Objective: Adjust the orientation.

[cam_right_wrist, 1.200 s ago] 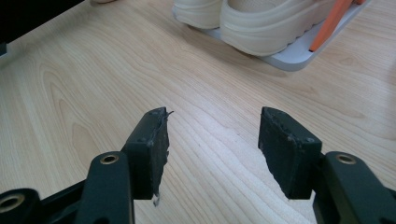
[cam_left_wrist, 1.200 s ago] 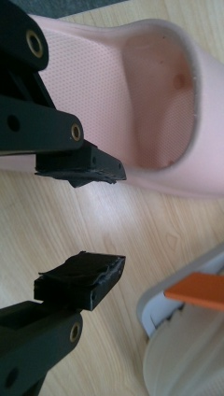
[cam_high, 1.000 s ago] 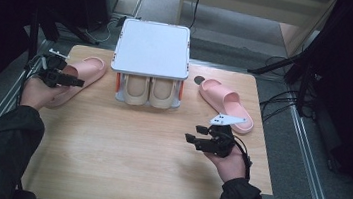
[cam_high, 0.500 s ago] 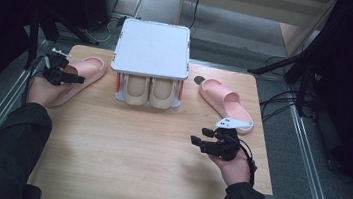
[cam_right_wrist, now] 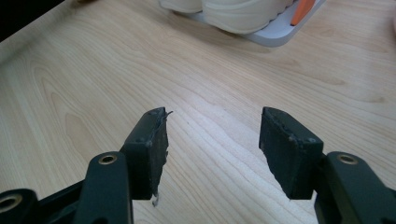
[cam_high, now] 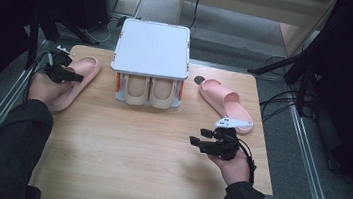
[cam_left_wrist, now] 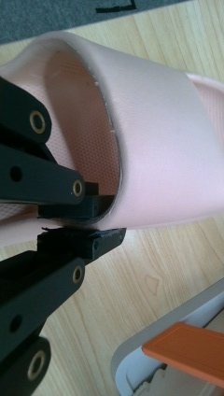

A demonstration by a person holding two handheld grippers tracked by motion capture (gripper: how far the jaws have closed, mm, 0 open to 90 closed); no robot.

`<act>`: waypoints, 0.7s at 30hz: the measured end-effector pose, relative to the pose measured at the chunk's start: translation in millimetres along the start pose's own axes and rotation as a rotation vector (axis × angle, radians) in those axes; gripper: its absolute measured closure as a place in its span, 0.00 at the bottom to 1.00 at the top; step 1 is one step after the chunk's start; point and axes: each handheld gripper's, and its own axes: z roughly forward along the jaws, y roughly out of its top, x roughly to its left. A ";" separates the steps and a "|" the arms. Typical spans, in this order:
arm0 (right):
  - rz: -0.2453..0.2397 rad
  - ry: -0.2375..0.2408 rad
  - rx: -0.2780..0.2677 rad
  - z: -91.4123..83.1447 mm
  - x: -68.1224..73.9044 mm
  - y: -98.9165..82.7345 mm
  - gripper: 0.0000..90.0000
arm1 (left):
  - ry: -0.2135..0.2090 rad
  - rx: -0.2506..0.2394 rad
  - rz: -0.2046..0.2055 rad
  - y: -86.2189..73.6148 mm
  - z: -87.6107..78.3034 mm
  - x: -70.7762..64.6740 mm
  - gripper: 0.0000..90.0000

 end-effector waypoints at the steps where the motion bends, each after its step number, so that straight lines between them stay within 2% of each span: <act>1: 0.000 0.002 0.001 0.6 0.1 0.0 0.47 | 0.002 0.010 0.001 -0.4 -2.2 0.5 0.94; 4: -0.001 0.007 -0.002 0.9 0.6 0.6 0.47 | 0.000 0.005 -0.010 -1.4 -9.4 0.6 0.94; 6: 0.002 0.010 -0.006 1.1 0.6 1.2 0.47 | -0.018 -0.012 -0.020 -2.3 -16.3 -0.7 0.94; 9: 0.003 0.011 -0.013 1.8 0.1 2.4 0.47 | -0.015 0.001 -0.002 -5.4 -25.0 -7.5 0.94; 13: 0.003 0.013 -0.016 4.4 -0.7 3.8 0.47 | -0.023 -0.013 -0.015 -10.5 -37.5 -12.7 0.94; 16: -0.001 0.015 -0.018 5.9 -0.1 5.4 0.47 | -0.035 -0.016 0.012 -16.1 -47.9 -21.8 0.94; 21: -0.007 0.024 -0.012 10.8 1.3 8.4 0.49 | -0.050 -0.034 0.016 -24.8 -64.1 -37.4 0.94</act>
